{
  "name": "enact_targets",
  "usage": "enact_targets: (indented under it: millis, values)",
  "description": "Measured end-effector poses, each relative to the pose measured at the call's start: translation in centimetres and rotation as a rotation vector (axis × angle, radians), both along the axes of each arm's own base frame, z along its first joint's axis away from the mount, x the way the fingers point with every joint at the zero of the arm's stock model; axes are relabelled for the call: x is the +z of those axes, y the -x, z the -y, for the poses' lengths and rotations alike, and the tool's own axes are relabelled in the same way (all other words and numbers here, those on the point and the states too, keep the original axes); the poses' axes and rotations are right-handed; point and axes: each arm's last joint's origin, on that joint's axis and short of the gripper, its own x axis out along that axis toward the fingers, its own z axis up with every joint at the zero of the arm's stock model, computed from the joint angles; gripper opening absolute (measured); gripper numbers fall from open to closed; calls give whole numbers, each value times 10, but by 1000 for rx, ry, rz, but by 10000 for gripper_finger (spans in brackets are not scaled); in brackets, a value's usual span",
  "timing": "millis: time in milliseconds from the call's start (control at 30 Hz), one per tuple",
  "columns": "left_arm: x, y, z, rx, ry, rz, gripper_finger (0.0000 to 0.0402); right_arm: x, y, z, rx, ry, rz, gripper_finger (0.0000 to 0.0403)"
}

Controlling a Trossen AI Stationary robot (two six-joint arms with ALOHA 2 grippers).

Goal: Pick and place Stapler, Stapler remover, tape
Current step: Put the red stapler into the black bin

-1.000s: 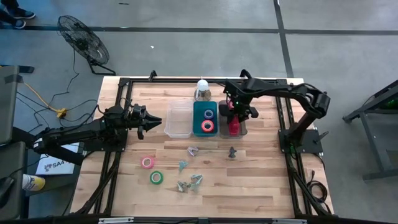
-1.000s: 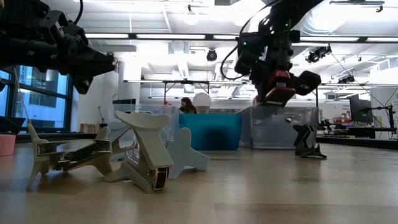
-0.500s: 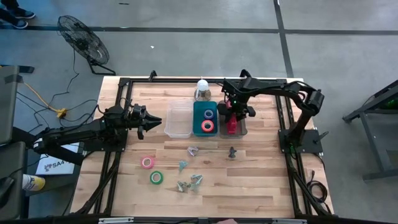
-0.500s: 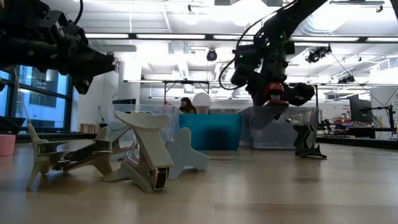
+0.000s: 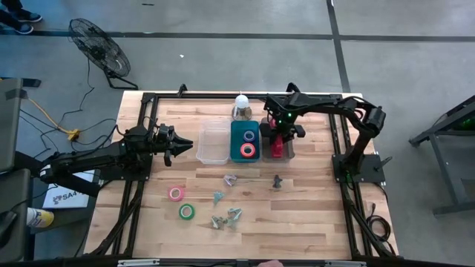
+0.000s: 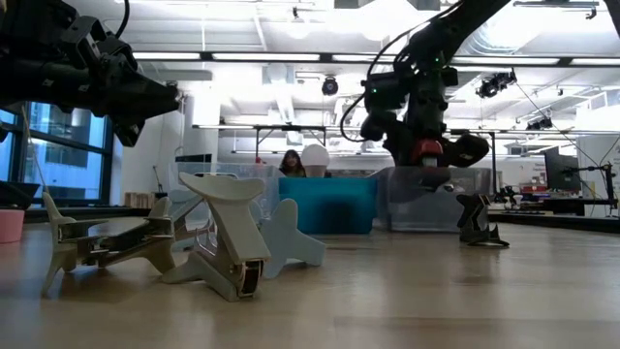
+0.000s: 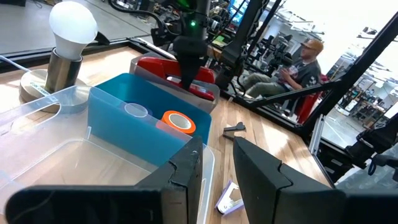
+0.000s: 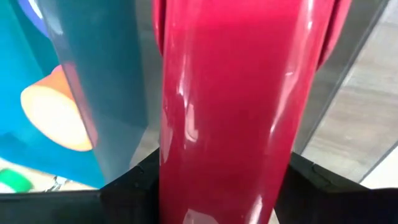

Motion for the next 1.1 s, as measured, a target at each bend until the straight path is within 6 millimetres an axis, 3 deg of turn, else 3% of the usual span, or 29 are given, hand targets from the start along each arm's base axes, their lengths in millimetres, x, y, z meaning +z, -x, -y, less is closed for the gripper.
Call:
enact_targets:
  millis: [567, 800, 1100]
  values:
    - [0, 0, 0, 0, 0, 0, 89, 0, 0, 0, -6, 38, -21, 190]
    - [0, 0, 0, 0, 0, 0, 89, 0, 0, 0, 1, 41, -17, 231]
    - [0, 0, 0, 0, 0, 0, 89, 0, -1, 0, 1, 44, -8, 226]
